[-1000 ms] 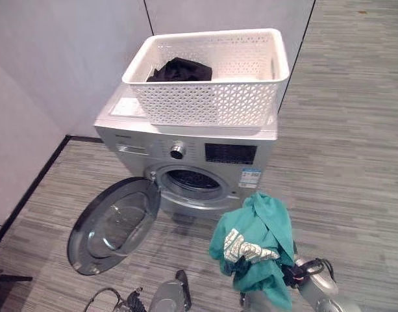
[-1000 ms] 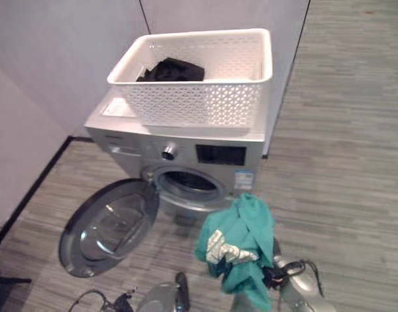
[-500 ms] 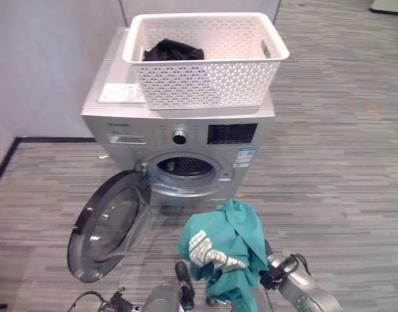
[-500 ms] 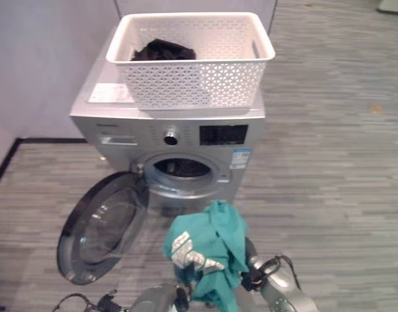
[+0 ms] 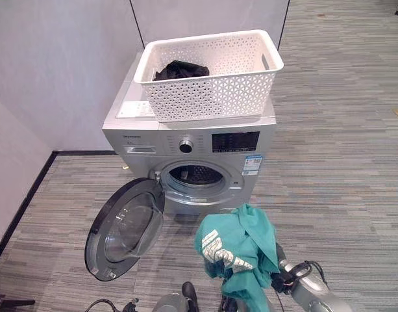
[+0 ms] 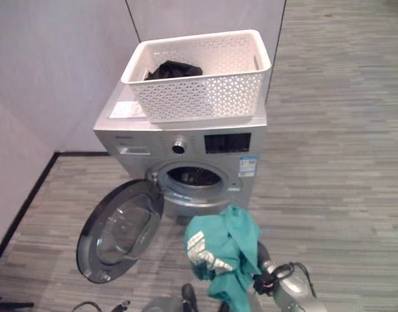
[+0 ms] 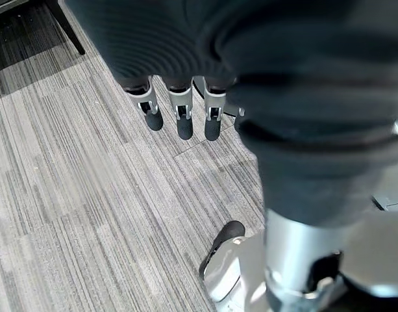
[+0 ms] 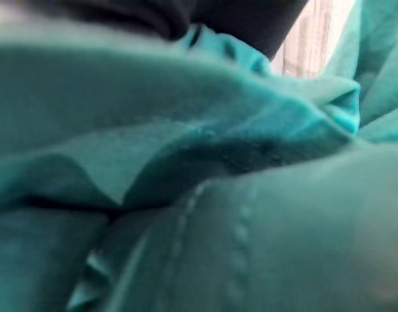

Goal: Grab the laundry basket,head to the washer,open it,put in the laundry and shut it.

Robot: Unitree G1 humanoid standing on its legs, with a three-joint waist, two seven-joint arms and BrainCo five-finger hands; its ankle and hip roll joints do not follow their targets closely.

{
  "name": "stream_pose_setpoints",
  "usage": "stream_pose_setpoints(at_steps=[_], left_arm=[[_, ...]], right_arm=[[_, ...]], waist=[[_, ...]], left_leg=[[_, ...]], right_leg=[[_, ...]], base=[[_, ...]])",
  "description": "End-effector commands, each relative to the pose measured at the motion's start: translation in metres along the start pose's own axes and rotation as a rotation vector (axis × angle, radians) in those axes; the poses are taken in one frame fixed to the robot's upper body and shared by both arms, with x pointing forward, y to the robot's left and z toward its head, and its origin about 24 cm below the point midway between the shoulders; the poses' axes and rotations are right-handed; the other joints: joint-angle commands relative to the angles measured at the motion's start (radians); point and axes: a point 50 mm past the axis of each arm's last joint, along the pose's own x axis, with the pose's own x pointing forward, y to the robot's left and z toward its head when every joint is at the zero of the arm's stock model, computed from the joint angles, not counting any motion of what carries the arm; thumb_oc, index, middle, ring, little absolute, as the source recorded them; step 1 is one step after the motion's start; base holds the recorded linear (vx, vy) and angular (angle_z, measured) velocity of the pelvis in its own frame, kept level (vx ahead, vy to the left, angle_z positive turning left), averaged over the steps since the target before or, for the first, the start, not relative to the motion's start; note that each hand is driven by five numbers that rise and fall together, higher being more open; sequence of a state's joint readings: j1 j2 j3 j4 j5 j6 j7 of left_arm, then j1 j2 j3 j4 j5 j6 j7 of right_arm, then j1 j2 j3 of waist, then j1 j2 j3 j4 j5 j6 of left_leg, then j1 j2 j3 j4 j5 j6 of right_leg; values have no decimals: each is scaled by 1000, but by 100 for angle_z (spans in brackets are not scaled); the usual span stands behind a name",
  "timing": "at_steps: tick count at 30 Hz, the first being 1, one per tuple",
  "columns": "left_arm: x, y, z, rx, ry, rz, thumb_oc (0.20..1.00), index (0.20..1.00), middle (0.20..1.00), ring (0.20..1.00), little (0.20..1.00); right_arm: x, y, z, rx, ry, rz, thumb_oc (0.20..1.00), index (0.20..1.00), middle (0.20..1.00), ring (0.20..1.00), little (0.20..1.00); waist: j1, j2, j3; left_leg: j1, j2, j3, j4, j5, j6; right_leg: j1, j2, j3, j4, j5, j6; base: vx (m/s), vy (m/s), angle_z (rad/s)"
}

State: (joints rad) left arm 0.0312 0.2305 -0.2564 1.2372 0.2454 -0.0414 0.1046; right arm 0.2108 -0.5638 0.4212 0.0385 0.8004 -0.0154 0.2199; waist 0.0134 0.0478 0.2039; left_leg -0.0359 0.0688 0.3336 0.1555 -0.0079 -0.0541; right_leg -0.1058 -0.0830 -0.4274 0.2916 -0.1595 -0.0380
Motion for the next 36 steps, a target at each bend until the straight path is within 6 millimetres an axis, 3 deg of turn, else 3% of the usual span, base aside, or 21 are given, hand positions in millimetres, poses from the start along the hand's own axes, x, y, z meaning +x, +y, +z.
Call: stream_pose_setpoints(at_steps=[1, 3, 6, 19, 20, 24, 25, 26, 27, 29, 36], left_arm=[[3, 14, 14, 24, -44, 36, 1000, 1000, 1000, 1000, 1000], [3, 15, 15, 24, -45, 39, 1000, 1000, 1000, 1000, 1000], [3, 15, 7, 7, -17, 49, 1000, 1000, 1000, 1000, 1000], [4, 18, 22, -6, -72, 53, 1000, 1000, 1000, 1000, 1000], [-6, -25, -20, -209, 104, -74, 1000, 1000, 1000, 1000, 1000], [-4, -22, -11, -214, 70, -67, 1000, 1000, 1000, 1000, 1000], [-4, -22, -11, -212, 69, -65, 1000, 1000, 1000, 1000, 1000], [-3, -21, -11, -196, 66, -57, 1000, 1000, 1000, 1000, 1000], [-3, -20, -10, -196, 60, -55, 1000, 1000, 1000, 1000, 1000], [-3, -19, -8, -185, 50, -55, 1000, 1000, 1000, 1000, 1000], [0, 1, -7, -214, 39, 17, 1000, 1000, 1000, 1000, 1000]], right_arm=[[10, 23, 29, -42, -152, 111, 200, 200, 200, 200, 200], [11, 22, 32, -70, -156, 112, 200, 200, 200, 200, 200], [20, 22, 27, -32, -149, 91, 200, 200, 200, 200, 200], [43, 27, 9, 62, -85, 65, 200, 200, 200, 200, 200], [10, -56, -18, 69, -27, -390, 200, 200, 200, 200, 200], [5, -58, -20, 25, -14, -404, 200, 200, 200, 200, 200], [3, -58, -22, 39, -14, -405, 200, 200, 200, 200, 200], [2, -57, -25, 45, -9, -407, 200, 200, 200, 200, 200], [1, -58, -26, 44, -5, -417, 200, 200, 200, 200, 200], [0, -60, -29, 57, 2, -433, 200, 200, 200, 200, 200], [9, -48, -31, 107, -17, -389, 200, 200, 200, 200, 200]], waist=[[5, -41, 29], [15, -42, 41], [31, -49, 28], [53, -52, 15], [86, -17, -10], [68, -16, -1], [63, -18, -5], [55, -23, -13], [52, -25, -17], [50, -27, -27], [66, -43, -41]], left_leg=[[-30, 39, -47, 175, -8, -48], [-51, 25, -104, 219, 9, -57], [-41, -11, -167, 178, -39, -22], [11, -40, -142, 14, -58, 20], [-106, 134, -21, 12, 227, -99], [-114, 131, 23, 44, 211, -100], [-97, 119, 22, 39, 175, -107], [-75, 93, 21, 21, 116, -84], [-71, 79, 27, 7, 101, -60], [-57, 58, 23, -5, 69, -43], [-55, 10, 27, -4, 5, 1]], right_leg=[[119, 26, 57, -164, 67, 69], [122, 27, 68, -147, 59, 62], [105, 36, 106, -122, 53, 67], [71, 11, 111, -142, 85, 103], [186, -9, 22, -277, 91, 125], [182, -28, 7, -283, 104, 128], [189, -30, 14, -284, 96, 138], [185, -38, 23, -283, 104, 147], [175, -44, 21, -283, 120, 147], [173, -56, 30, -276, 127, 160], [140, -120, 47, -233, 157, 203]], base=[[19, -29, -4], [17, 3, -3], [71, 30, -17], [0, 58, -8], [-27, 31, 0], [-29, 39, 8], [53, 103, 32], [5, 157, 25], [-46, 139, 9], [12, 164, -16], [31, 168, -7]])
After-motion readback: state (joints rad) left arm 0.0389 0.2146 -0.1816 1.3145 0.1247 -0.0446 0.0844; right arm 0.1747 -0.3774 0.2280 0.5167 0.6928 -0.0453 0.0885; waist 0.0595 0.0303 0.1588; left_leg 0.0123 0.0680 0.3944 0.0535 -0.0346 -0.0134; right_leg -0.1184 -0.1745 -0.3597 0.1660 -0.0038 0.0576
